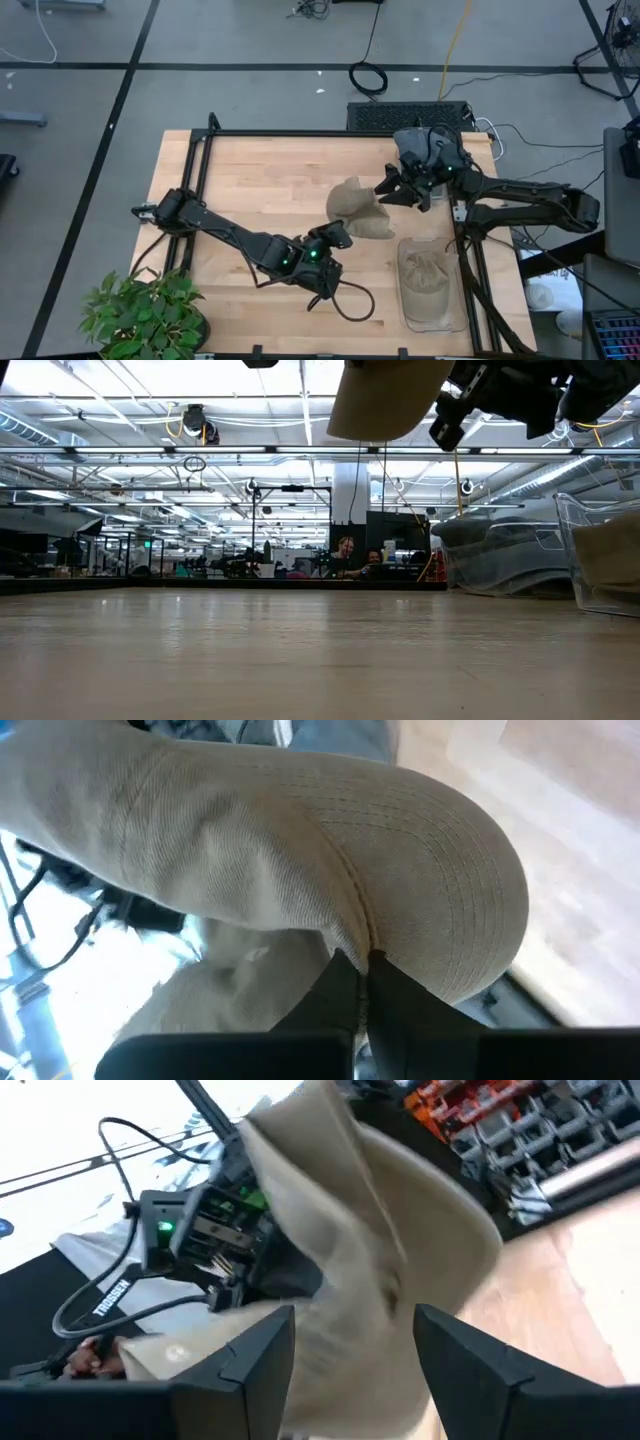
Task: Pick & Place hat
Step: Put the brown and blue cap into the bottom transparent bin
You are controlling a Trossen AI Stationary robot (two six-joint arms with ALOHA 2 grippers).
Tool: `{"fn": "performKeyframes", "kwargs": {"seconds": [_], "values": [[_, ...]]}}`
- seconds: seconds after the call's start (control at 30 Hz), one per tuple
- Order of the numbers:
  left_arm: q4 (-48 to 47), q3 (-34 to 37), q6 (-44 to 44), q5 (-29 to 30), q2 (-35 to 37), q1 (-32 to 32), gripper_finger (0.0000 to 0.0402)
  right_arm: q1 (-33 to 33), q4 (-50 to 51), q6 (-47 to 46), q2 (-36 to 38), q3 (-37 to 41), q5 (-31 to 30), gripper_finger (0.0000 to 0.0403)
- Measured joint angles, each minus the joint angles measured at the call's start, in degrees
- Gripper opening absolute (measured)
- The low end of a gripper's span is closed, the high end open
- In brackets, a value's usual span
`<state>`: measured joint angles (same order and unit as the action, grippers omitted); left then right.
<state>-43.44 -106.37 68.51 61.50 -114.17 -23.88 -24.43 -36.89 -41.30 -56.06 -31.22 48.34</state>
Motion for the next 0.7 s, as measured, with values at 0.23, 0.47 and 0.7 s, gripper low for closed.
{"fn": "performKeyframes", "kwargs": {"seconds": [0.23, 0.47, 0.7], "values": [[0.0, 0.0, 1.2, 3.0, 0.0, -1.1, 0.0008, -0.9, 5.4, 0.0, 2.1, 0.0, 2.6, 0.0193], [-0.2, 0.0, -0.2, 0.2, 0.0, -0.4, 0.0008, 4.3, -0.6, -4.7, -0.1, 0.0, -3.2, 0.0195], [-0.1, 0.0, -1.0, -0.2, 0.0, 0.5, 0.0008, 9.8, -11.1, -7.8, -5.1, 0.0, -3.1, 0.0192]]}}
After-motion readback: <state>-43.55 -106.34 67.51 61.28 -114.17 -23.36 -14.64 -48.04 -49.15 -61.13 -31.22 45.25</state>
